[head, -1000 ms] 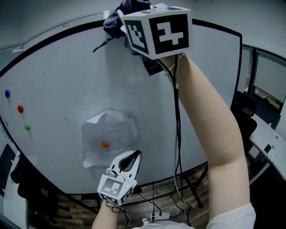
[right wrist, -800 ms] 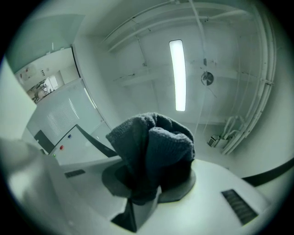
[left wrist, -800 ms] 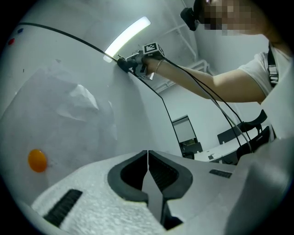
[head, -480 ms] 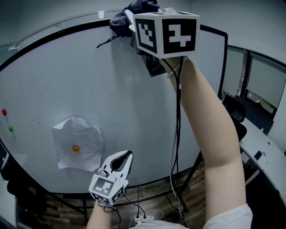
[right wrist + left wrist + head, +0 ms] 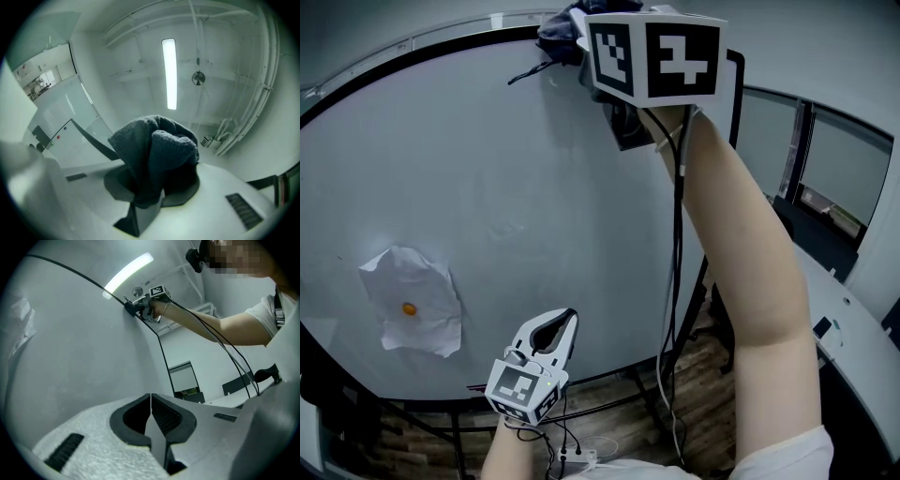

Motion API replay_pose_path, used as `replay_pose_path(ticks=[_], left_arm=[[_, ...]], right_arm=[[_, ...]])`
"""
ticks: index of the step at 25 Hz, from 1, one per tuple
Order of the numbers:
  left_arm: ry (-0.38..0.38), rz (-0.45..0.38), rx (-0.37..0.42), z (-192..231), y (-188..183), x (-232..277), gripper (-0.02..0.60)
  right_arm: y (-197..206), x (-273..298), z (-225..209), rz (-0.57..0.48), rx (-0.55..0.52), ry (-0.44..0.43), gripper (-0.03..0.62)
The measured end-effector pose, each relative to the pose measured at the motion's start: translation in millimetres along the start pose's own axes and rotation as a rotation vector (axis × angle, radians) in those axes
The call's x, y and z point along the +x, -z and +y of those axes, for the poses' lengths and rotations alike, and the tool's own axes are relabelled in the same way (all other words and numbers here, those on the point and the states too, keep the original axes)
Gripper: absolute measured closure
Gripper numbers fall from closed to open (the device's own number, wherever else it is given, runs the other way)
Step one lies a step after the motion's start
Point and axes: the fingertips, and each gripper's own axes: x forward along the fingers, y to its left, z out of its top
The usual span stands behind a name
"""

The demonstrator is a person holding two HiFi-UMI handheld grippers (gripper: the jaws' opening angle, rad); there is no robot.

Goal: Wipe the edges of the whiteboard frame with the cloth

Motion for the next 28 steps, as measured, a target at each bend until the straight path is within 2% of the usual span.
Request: replay_pose_path(ticks=[4,9,14,17,28], left_arm=[[-0.013,-0.021,-0.035,-10.6,2.1,15.8,0.558],[0.062,0.005,-0.040,-43.8,11.7,44.0,0.557],[0.116,0.033,-0.029,-61.1,20.3,65.7,0.558],[0.119,0.041,-0.034,-63.7,24.6,73.3,0.558],[0.148,0.057,-0.027,-78.0,25.1,102.5,0.558]], right_arm=[[10.9,-15.0,-33.7,0.025,-0.020,0.035,0.517],[21.0,-32.9,-82.7,0.066,-0.034,0.096,0.517],[29.7,-47.1,-128.5,0.068,0.033,0.133,0.517],[36.0,-53.0,-150.0,0.062,0.057,0.140,0.517],[47.0,-78.8,-221.5,0.094,0.078,0.265,0.517]])
